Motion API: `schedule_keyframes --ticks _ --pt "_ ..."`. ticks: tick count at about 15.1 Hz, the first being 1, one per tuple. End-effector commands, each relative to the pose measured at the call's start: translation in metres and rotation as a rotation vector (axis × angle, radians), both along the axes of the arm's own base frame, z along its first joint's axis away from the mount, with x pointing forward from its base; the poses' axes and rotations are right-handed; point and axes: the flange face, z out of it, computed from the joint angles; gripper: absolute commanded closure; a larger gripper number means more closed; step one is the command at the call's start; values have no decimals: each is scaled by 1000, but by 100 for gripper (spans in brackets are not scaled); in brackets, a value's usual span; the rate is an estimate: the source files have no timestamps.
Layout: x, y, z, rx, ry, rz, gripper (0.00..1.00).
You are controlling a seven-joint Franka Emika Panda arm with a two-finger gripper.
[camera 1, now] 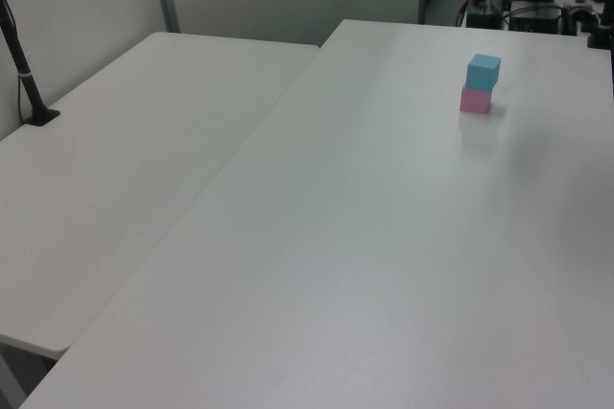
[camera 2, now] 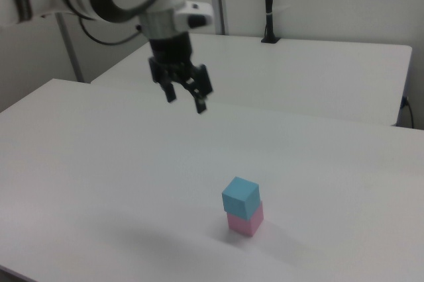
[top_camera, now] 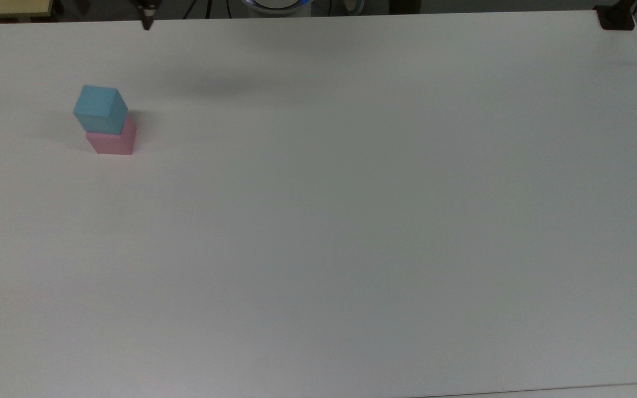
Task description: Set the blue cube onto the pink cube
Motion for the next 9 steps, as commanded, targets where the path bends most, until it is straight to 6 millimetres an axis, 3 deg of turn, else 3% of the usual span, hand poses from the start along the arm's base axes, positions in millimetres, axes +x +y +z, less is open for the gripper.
schedule_keyframes --ticks 1,4,9 --pt "-16 29 26 20 -20 12 0" --pt "-13 45 22 30 3 115 0" --pt "-13 42 22 7 11 295 0"
